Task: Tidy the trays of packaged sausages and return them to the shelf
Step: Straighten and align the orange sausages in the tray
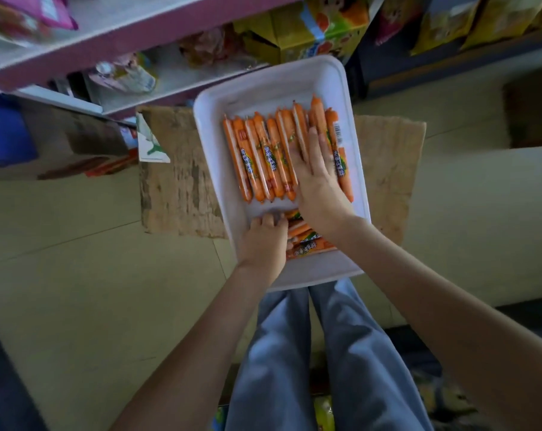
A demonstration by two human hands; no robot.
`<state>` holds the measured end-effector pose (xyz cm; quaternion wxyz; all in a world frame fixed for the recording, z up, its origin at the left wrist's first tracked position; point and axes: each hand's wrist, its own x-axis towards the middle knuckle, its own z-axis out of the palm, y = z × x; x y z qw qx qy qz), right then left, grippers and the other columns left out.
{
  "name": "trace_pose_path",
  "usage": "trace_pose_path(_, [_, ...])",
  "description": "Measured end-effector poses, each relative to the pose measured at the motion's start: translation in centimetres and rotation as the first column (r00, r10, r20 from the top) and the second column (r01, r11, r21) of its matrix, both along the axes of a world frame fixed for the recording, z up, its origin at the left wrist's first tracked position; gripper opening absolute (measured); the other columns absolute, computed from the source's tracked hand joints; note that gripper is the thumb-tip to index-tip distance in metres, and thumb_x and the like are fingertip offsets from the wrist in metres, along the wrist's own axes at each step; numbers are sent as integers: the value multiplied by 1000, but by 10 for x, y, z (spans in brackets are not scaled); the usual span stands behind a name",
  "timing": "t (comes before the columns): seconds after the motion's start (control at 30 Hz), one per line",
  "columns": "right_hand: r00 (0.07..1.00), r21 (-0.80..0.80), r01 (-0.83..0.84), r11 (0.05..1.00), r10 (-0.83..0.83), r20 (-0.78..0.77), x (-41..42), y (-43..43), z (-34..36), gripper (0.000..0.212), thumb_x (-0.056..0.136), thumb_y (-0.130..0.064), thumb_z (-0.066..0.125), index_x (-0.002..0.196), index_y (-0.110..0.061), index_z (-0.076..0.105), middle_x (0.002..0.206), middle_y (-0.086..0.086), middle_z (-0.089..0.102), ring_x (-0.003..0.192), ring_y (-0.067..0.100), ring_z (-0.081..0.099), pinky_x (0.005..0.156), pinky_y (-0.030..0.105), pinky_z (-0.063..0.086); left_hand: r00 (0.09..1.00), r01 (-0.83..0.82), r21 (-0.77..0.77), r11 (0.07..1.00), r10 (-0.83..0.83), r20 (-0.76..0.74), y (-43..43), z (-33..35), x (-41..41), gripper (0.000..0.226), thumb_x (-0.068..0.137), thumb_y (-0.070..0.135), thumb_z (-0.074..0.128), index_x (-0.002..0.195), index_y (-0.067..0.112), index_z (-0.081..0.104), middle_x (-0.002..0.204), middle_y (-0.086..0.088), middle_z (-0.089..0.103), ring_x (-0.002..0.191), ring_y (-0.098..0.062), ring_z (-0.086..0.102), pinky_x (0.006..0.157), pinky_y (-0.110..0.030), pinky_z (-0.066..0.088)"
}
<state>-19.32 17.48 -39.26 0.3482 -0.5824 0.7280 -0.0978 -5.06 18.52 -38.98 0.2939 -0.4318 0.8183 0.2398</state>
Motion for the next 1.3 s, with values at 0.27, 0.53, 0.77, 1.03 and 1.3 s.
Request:
trace_pose_path(0.27, [968,43,92,995,-100,230,-57,27,115,22,93,-14,58,113,-12,68,109,3,64,99,18,59,88,8,40,743,-492,235,838,545,-388,-30,114,-1,31,96,25,52,125,17,60,117,-10,63,107,-26,58,79,-28,40])
trace_pose_path(0.53, [652,65,559,827,-487,582,-78,11,287,11,82,-1,68,88,-10,68,65,-13,68,63,-4,61,69,12,46,277,-592,627,506,859,-431,-82,263,-19,13,83,15,70,90,21,62,83,4,64,69,-4,60,68,-23,46])
trace_pose_path(0.77, [404,68,736,674,-517,754,-82,19,375,21,97,-8,51,79,-13,63,65,2,60,59,8,54,65,22,46,-204,-297,926,231,933,-298,-100,372,-22,22,96,0,44,94,9,64,75,-3,69,66,-8,68,62,-17,55])
trace_pose_path(1.03, [246,72,780,621,-411,878,-75,-6,433,27,101,-17,43,76,-11,51,65,5,51,58,12,45,65,27,37,-176,-319,765,560,758,-628,-115,442,-24,14,97,4,47,86,11,52,67,3,69,64,-10,67,62,-19,55])
trace_pose_path(1.3, [-80,296,763,574,-371,925,-55,-21,458,24,99,-25,47,85,-10,59,65,0,52,59,7,49,60,21,47,-282,-284,732,619,676,-681,-99,464,-38,17,96,21,51,111,15,54,110,-5,67,101,-15,67,92,-29,52])
